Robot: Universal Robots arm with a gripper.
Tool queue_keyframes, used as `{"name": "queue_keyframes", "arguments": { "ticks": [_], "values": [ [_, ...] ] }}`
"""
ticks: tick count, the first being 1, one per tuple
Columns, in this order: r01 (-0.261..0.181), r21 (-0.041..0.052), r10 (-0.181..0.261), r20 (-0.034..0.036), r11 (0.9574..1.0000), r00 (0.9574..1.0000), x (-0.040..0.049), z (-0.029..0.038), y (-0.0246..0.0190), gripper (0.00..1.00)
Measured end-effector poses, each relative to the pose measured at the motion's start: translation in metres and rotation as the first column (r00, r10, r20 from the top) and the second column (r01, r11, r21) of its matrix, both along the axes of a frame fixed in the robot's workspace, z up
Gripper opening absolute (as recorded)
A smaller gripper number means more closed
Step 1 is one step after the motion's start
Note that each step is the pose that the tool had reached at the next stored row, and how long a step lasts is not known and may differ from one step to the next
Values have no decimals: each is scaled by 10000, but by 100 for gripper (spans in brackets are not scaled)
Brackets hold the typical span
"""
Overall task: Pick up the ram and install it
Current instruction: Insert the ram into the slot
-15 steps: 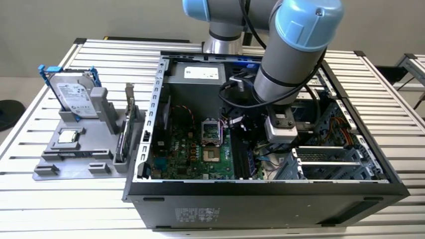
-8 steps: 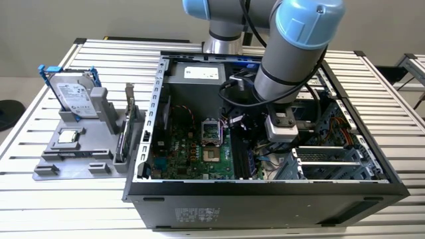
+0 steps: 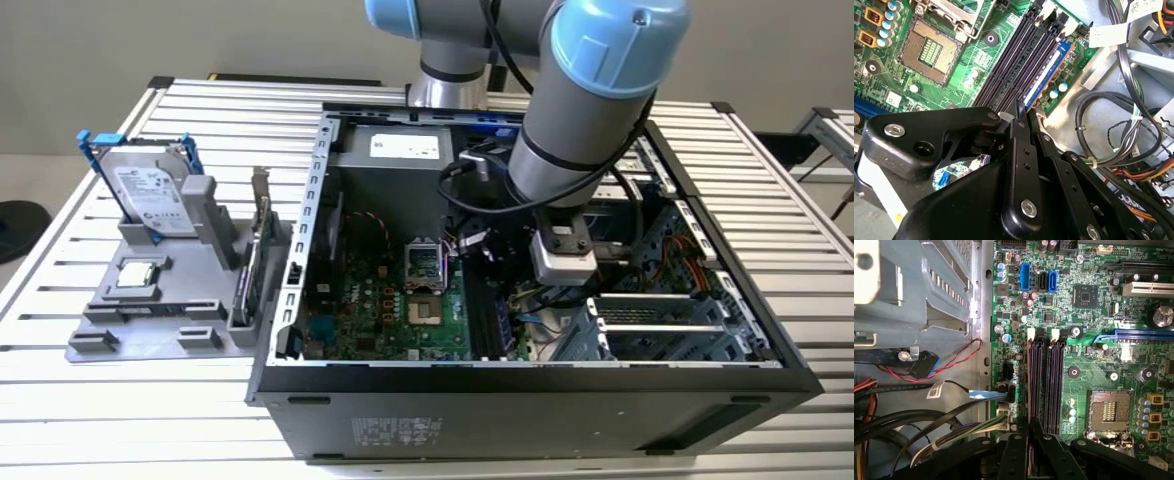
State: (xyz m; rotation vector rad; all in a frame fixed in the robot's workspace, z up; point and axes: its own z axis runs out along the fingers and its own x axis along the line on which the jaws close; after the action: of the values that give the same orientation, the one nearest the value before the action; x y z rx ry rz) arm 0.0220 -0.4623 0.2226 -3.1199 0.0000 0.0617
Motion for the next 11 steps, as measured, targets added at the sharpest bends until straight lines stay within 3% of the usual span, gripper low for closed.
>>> {"name": "queue_keyframes", "arguments": {
  "ticks": [11],
  "values": [
    [2, 2, -2, 0, 10000, 10000, 4, 21, 0, 0]
  ]
}}
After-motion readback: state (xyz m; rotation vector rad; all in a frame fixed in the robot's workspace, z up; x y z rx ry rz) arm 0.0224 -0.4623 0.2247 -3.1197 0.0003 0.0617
